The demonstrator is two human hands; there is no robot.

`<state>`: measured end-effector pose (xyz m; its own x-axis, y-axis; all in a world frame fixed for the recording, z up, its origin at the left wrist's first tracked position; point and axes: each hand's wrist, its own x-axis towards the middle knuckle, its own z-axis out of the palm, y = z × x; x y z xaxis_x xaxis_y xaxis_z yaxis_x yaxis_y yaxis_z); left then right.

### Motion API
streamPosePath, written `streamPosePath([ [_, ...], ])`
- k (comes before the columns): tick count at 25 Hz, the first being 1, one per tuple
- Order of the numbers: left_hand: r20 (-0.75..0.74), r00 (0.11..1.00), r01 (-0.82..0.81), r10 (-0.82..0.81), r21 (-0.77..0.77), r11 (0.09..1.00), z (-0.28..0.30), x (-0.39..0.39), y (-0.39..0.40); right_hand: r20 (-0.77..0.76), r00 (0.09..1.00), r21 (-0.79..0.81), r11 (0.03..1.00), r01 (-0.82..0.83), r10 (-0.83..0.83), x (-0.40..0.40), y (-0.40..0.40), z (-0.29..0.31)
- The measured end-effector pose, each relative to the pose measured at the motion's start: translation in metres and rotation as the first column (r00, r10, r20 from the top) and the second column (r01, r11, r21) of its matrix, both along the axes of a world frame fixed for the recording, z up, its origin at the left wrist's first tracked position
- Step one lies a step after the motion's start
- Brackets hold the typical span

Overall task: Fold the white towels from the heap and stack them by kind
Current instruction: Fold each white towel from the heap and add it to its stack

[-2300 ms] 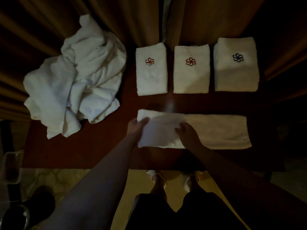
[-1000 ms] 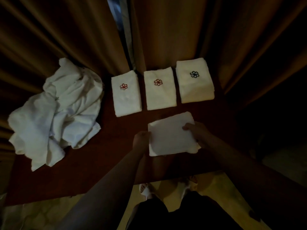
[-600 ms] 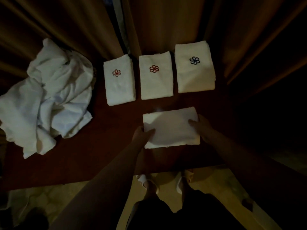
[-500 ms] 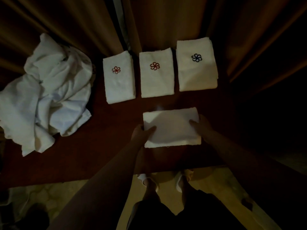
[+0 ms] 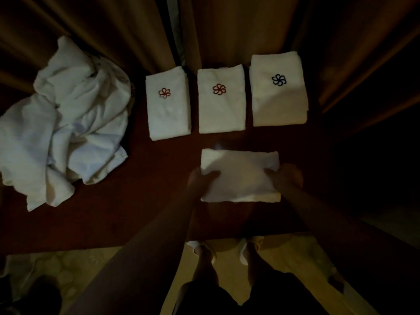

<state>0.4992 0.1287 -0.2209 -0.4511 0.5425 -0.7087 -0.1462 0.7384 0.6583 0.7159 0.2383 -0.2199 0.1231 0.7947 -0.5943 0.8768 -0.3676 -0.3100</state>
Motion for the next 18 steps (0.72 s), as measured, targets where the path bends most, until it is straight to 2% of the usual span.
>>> streamPosePath([
  [2,-0.025,0.999,0.026,-0.024,0.059,0.998,0.014,-0.006,0.001,-0.040,0.995,-0.078,0.993,0.086,-0.089,-0.003,-0.001,0.003],
  [3,-0.066,0.997,0.044,-0.038,0.088,0.995,0.024,-0.010,0.003,-0.140,0.973,-0.127,0.978,0.167,-0.184,-0.009,-0.001,0.008],
  [6,-0.194,0.979,0.105,-0.064,0.205,0.973,0.057,-0.025,0.006,-0.416,0.783,-0.357,0.875,0.327,-0.462,-0.033,-0.013,0.043],
  [8,-0.294,0.944,0.236,-0.152,0.278,0.931,0.078,-0.034,0.005,-0.501,0.633,-0.549,0.782,0.295,-0.590,-0.048,-0.016,0.066],
  [10,-0.453,0.848,0.444,-0.273,0.330,0.833,0.099,-0.040,0.000,-0.601,0.509,-0.577,0.775,0.258,-0.616,-0.082,-0.027,0.107],
  [12,-0.670,0.665,0.681,-0.330,0.363,0.636,0.116,-0.043,-0.005,-0.728,0.421,-0.361,0.825,0.436,-0.541,-0.088,-0.015,0.125],
  [13,-0.766,0.561,0.771,-0.312,0.346,0.535,0.121,-0.046,-0.008,-0.809,0.327,-0.311,0.828,0.466,-0.488,-0.100,-0.017,0.130],
  [14,-0.835,0.479,0.827,-0.272,0.325,0.458,0.128,-0.049,-0.013,-0.806,0.450,-0.171,0.879,0.444,-0.384,-0.104,-0.024,0.138],
  [15,-0.884,0.412,0.866,-0.221,0.304,0.397,0.131,-0.052,-0.020,-0.809,0.459,-0.216,0.912,0.347,-0.367,-0.108,-0.038,0.159],
  [16,-0.921,0.350,0.897,-0.172,0.277,0.344,0.133,-0.054,-0.027,-0.788,0.419,-0.406,0.892,0.199,-0.452,-0.119,-0.047,0.171],
  [17,-0.945,0.295,0.921,-0.143,0.242,0.305,0.133,-0.057,-0.035,-0.725,0.456,-0.525,0.843,0.121,-0.517,-0.124,-0.044,0.178],
  [18,-0.957,0.257,0.936,-0.137,0.211,0.283,0.132,-0.061,-0.042,-0.734,0.495,-0.485,0.869,0.096,-0.464,-0.115,-0.040,0.170],
])
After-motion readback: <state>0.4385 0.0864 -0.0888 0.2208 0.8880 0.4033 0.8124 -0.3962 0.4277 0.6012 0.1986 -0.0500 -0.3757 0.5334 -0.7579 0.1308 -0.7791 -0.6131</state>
